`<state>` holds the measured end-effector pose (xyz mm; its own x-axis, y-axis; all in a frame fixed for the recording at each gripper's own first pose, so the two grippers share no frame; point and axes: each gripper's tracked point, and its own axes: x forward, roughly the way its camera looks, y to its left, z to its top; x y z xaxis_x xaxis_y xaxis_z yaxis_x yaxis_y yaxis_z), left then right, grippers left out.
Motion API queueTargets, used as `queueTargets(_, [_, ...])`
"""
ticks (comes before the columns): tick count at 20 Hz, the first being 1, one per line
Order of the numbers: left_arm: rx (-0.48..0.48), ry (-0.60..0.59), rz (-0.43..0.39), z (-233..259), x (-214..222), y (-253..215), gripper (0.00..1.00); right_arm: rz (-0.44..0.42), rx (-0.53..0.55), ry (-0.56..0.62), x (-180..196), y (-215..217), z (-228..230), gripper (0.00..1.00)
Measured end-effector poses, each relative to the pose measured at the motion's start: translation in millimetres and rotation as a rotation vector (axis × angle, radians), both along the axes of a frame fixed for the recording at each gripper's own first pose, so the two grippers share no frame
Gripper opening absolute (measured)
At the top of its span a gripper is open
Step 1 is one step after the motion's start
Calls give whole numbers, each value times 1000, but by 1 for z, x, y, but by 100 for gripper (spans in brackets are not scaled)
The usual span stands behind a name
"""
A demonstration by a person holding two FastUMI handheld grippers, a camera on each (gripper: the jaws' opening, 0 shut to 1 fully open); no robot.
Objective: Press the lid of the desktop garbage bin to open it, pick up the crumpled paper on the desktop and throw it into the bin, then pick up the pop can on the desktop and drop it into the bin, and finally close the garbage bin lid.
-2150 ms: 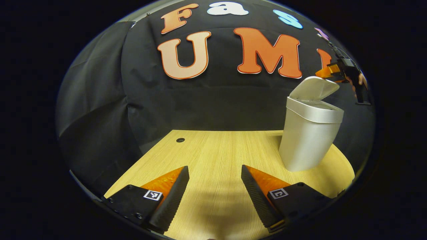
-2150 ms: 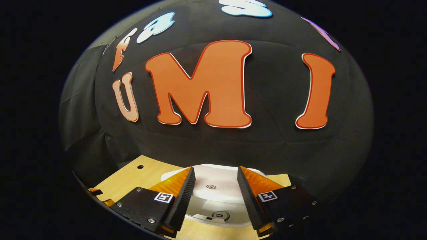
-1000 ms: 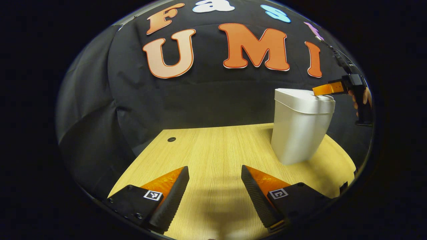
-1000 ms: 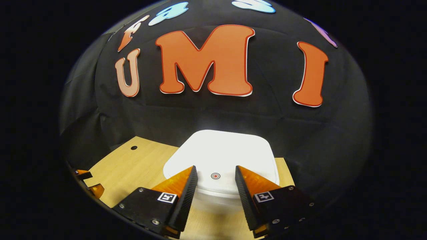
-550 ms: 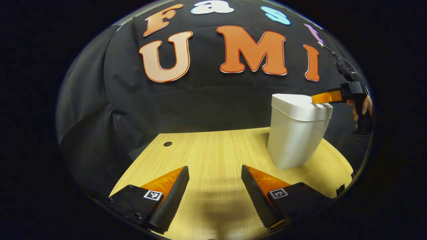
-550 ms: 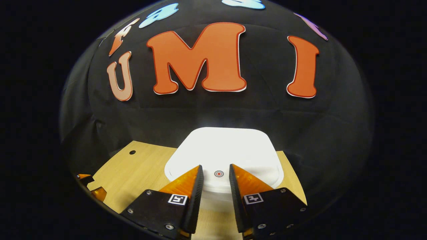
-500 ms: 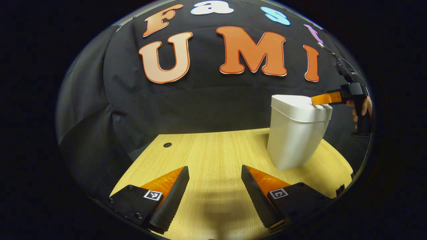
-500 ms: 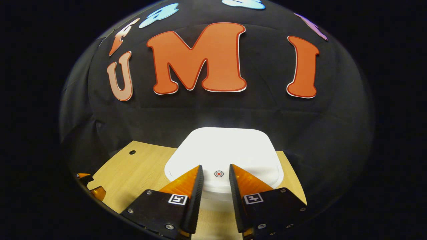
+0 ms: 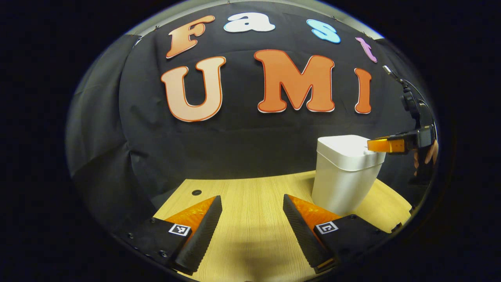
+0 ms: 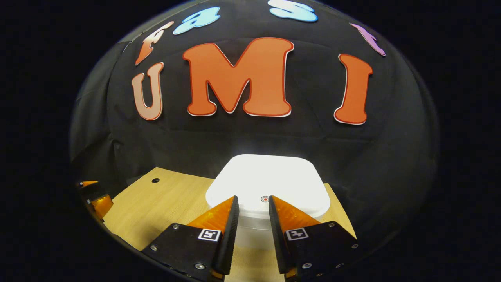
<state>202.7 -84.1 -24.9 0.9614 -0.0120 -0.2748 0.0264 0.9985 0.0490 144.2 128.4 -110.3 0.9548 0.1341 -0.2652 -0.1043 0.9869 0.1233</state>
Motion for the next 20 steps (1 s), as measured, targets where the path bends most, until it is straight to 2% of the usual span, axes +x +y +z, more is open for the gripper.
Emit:
queueTargets(3, [-18, -58, -12, 28, 9, 4, 99, -13, 7, -35, -13, 9, 4, 48])
queueTargets(4, [-23, -78, -15, 37, 10, 5, 100, -18, 7, -45, -19, 12, 4, 46])
queueTargets(5, [-32, -101, -21, 47, 11, 7, 100, -18, 9, -55, -22, 16, 5, 51])
queueTargets(8, [-70, -150, -26, 72, 17, 12, 100, 0, 2, -90, -36, 28, 10, 53])
queueTargets(9, [-77, -166, -26, 80, 15, 13, 100, 4, -4, -103, -39, 31, 13, 61])
queueTargets(11, [-73, -194, -29, 91, 15, 17, 99, 4, -10, -128, -44, 37, 20, 69])
queueTargets(13, [-64, -217, -31, 100, 14, 20, 99, 5, -12, -141, -48, 44, 22, 74])
queueTargets(14, [-58, -226, -31, 104, 13, 21, 95, 7, -12, -148, -51, 47, 23, 70])
queueTargets(15, [-52, -237, -32, 106, 13, 21, 95, 12, -12, -158, -53, 50, 24, 76])
queueTargets(16, [-45, -247, -29, 109, 12, 22, 100, 13, -13, -166, -55, 52, 26, 76])
queueTargets(20, [-29, -284, -24, 117, 7, 25, 99, 23, -30, -186, -62, 61, 28, 80])
